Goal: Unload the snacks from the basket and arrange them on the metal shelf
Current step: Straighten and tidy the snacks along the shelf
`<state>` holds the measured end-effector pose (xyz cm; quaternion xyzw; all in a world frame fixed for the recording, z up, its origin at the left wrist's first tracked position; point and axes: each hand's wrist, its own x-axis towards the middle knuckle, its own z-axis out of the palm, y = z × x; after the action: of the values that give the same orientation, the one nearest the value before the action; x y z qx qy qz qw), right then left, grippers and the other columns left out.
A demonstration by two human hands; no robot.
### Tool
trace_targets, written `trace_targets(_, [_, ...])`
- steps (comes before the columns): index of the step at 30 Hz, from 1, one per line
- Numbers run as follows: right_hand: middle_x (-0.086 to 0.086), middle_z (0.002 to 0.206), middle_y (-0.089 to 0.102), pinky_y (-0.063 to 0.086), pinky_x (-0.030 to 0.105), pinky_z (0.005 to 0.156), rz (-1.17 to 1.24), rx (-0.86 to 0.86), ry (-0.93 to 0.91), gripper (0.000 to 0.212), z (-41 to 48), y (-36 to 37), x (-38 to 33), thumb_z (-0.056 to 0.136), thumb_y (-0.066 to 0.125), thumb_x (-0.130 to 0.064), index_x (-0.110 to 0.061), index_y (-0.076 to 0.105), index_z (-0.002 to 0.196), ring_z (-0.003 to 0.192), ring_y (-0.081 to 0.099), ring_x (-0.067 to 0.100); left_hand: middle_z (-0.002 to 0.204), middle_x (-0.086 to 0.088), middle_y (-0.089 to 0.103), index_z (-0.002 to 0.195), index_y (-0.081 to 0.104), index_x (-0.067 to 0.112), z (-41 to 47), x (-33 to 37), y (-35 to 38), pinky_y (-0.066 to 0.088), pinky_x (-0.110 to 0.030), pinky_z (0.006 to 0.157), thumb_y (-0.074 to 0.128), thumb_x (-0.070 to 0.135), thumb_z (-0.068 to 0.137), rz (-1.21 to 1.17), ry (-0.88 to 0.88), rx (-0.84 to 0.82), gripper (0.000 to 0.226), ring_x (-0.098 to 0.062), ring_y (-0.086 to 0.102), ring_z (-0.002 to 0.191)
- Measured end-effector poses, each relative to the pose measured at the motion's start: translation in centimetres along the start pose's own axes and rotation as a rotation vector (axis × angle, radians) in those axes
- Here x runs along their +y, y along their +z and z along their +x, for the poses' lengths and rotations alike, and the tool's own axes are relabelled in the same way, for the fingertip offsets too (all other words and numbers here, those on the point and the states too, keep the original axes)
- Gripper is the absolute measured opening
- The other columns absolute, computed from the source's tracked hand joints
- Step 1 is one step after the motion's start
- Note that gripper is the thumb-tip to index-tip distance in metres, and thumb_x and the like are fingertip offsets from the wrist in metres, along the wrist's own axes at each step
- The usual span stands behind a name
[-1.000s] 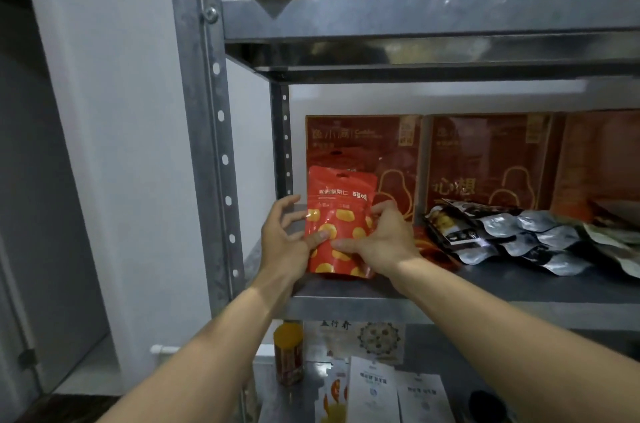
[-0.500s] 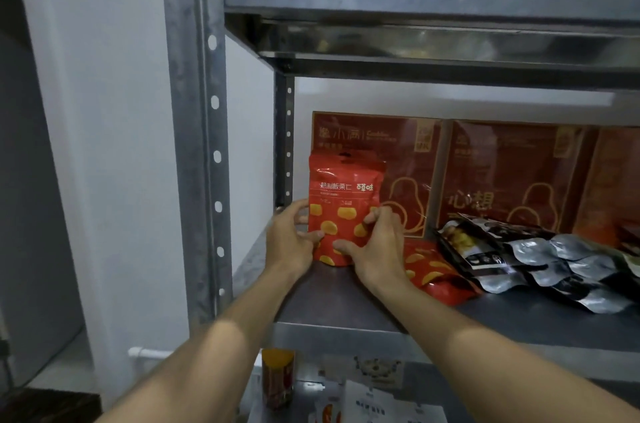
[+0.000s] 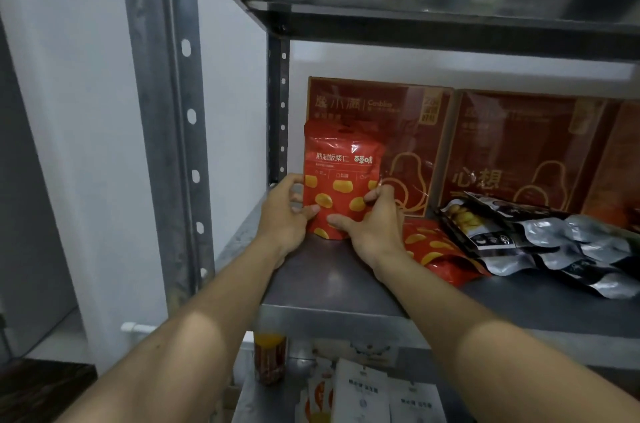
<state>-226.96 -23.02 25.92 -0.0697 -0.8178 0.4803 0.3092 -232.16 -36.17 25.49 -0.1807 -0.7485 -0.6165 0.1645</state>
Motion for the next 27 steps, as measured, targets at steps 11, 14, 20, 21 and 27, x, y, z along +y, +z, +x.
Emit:
trace_targets(11, [-0.003,0.117,0.039,0.029,0.018,0.087,-0.078,0.127,-0.061,0.058,-1.3,-1.8,-1.9,0.075,0.084,-0.023,-0.02,0.035,0.108,0.104,0.034,0.007,0.103,0.001,0.057,0.116,0.055,0.016,-1.4,0.8,-0.7,0.047,-0.025,0.078,0.078,0.016,0.081,0.206,-0.028,0.15,0.043,-0.015,0.055,0.09])
trace_targets(14, [-0.004,0.113,0.042,0.03,0.02,0.083,-0.121,0.178,-0.097,0.041,-1.8,-4.3,-3.4,0.084,0.073,-0.02,-0.017,0.041,0.111,0.102,0.04,0.01,0.087,0.003,0.059,0.1,0.058,0.017,-2.5,1.8,-0.7,0.046,-0.022,0.07,0.076,0.017,0.083,0.247,-0.024,0.168,0.025,-0.015,0.056,0.084])
trace_targets(20, [0.016,0.109,0.064,0.051,0.038,0.082,-0.543,0.014,0.062,0.018,-2.5,-10.1,-2.9,0.086,0.06,-0.019,-0.007,0.059,0.1,0.103,0.061,0.037,0.092,0.009,0.064,0.094,0.069,0.011,-5.3,4.4,2.0,0.045,-0.022,0.081,0.067,0.031,0.091,0.243,-0.087,-0.244,0.02,-0.008,0.059,0.089])
trace_targets(21, [0.017,0.107,0.065,0.051,0.037,0.081,-0.564,-0.033,0.083,0.014,-2.9,-10.5,-2.4,0.084,0.06,-0.017,-0.006,0.06,0.094,0.102,0.062,0.037,0.097,0.008,0.066,0.098,0.07,0.015,-5.8,4.7,2.6,0.046,-0.024,0.085,0.066,0.037,0.09,0.249,-0.093,-0.329,0.024,-0.01,0.06,0.094])
trace_targets(27, [0.021,0.105,0.065,0.042,0.029,0.071,-0.489,-0.097,0.067,0.027,-3.7,-10.8,-0.4,0.085,0.066,-0.026,0.0,0.062,0.092,0.1,0.062,0.036,0.117,0.005,0.06,0.12,0.065,0.019,-7.8,6.5,6.2,0.034,-0.021,0.087,0.063,0.041,0.091,0.209,-0.113,-0.435,0.036,-0.01,0.051,0.108])
